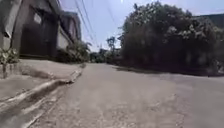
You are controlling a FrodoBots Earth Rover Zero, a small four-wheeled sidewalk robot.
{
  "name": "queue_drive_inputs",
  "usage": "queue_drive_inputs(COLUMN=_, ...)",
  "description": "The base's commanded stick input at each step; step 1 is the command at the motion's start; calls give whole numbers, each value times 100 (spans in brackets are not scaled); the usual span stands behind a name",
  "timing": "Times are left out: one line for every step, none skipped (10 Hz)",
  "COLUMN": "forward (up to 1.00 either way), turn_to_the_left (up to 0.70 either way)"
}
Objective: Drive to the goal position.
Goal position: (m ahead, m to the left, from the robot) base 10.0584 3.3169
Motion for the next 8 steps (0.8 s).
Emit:
queue_drive_inputs(forward=100, turn_to_the_left=0)
queue_drive_inputs(forward=100, turn_to_the_left=0)
queue_drive_inputs(forward=100, turn_to_the_left=0)
queue_drive_inputs(forward=100, turn_to_the_left=8)
queue_drive_inputs(forward=100, turn_to_the_left=29)
queue_drive_inputs(forward=100, turn_to_the_left=33)
queue_drive_inputs(forward=100, turn_to_the_left=19)
queue_drive_inputs(forward=100, turn_to_the_left=5)
